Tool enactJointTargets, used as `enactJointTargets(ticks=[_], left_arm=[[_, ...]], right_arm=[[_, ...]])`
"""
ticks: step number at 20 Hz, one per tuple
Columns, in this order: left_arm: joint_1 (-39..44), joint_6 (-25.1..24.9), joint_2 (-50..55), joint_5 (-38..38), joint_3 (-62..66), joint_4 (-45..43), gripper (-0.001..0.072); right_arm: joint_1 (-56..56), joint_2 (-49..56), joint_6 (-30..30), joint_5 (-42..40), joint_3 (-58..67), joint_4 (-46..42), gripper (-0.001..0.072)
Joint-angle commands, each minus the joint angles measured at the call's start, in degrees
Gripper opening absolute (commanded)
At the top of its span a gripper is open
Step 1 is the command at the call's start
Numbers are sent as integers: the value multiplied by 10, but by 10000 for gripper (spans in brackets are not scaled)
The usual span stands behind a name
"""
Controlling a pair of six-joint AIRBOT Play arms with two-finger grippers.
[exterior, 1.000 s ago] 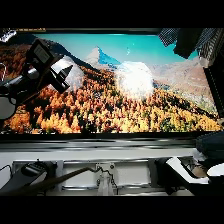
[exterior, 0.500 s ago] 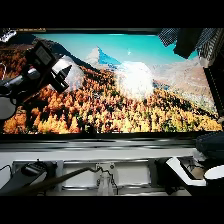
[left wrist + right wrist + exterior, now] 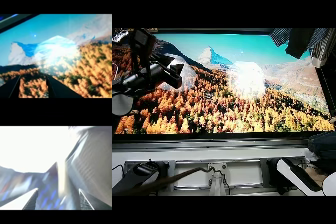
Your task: Fold the clothes and pants, and hang the long-sleeved shirts on hangers.
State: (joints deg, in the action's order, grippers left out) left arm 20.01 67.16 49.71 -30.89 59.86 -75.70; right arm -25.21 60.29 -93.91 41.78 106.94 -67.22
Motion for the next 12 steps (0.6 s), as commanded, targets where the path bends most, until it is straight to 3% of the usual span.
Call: enactJointTargets(ticks=[1,3,7,12], left_arm=[[-5,186,1,-5,0,-1,323],[-5,238,1,-20,0,-1,323],[-16,237,1,-61,0,-4,323],[-104,242,1,-95,0,4,324]], right_arm=[[143,11,51,99,-54,-9,569],[192,10,68,132,-108,-21,569],[276,-2,130,147,-226,-21,569],[347,-26,139,80,-366,-21,569]])
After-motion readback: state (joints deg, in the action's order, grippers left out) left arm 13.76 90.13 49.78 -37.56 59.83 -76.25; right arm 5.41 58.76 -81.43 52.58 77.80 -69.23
